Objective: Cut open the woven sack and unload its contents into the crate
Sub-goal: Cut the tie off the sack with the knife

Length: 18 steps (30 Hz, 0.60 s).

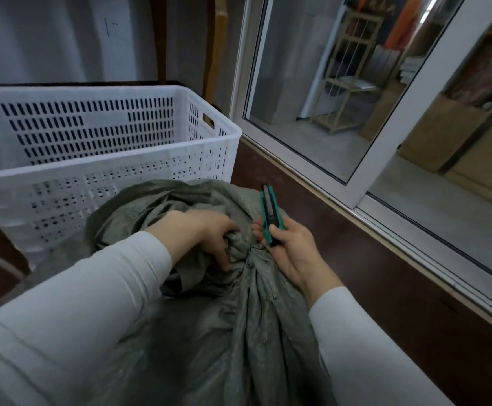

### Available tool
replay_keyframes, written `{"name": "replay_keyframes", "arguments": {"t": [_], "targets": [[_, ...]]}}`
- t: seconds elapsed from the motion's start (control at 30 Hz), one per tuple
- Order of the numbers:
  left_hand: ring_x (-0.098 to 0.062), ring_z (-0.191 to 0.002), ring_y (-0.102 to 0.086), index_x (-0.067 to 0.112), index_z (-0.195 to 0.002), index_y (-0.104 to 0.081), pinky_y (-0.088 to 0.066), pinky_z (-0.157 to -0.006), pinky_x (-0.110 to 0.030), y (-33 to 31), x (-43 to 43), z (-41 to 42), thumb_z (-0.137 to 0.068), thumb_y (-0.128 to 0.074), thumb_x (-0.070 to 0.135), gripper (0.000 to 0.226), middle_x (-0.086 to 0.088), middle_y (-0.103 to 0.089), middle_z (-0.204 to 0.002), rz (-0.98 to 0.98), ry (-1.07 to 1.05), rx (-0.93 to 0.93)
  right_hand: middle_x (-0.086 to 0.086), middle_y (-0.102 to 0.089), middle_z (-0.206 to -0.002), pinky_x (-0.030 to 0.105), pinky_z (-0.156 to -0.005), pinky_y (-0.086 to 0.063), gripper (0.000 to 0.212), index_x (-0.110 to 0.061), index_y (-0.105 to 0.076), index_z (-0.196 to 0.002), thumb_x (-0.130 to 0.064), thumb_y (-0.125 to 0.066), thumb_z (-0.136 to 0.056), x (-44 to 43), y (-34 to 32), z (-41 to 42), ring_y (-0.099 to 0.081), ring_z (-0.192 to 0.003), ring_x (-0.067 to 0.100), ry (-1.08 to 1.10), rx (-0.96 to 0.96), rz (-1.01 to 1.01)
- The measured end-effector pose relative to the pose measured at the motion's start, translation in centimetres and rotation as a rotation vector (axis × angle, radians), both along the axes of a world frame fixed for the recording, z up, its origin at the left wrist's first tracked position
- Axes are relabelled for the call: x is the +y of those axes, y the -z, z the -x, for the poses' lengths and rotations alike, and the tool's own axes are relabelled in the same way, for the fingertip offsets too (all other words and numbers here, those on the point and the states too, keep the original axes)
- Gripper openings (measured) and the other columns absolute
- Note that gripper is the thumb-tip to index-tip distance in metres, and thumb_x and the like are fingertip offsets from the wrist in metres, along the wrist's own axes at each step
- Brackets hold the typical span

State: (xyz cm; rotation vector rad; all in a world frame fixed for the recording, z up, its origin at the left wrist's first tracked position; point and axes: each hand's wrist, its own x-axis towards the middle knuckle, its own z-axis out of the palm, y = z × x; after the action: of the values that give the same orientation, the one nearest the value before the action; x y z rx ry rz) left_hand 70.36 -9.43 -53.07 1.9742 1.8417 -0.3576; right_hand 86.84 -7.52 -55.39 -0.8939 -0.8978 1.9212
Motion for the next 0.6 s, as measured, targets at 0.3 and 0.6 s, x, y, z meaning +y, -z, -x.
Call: {"name": "replay_keyframes", "arguments": {"t": [0.3, 0.6], "targets": [[-0.022, -0.122, -0.053, 0.035, -0.137, -0.045, -0.045, -0.094, -0.035, 1.5, -2.4, 0.1, -0.060, -0.076, 0.062, 0.087, 0.006, -0.056, -0.133, -0.219, -0.055, -0.073, 0.010, -0.065, -0.062, 0.018, -0.041, -0.046, 0.016, 0.004, -0.056, -0.101, -0.006, -0.044, -0.098, -1.7, 0.1, -0.5, -0.053, -0.040, 0.007, 0.144, -0.273, -0.127], [-0.023, -0.098, -0.062, 0.026, -0.094, -0.065, -0.046, -0.083, -0.033, 2.0, -3.1, 1.6, -0.066, -0.071, 0.065, 0.048, 0.002, -0.065, -0.092, -0.283, -0.164, -0.330, 0.017, -0.068, -0.068, 0.020, -0.044, -0.053, 0.010, 0.004, -0.056, -0.098, 0.000, -0.049, -0.093, -2.1, -1.7, -0.8, -0.065, -0.050, 0.017, 0.133, -0.245, 0.036]]}}
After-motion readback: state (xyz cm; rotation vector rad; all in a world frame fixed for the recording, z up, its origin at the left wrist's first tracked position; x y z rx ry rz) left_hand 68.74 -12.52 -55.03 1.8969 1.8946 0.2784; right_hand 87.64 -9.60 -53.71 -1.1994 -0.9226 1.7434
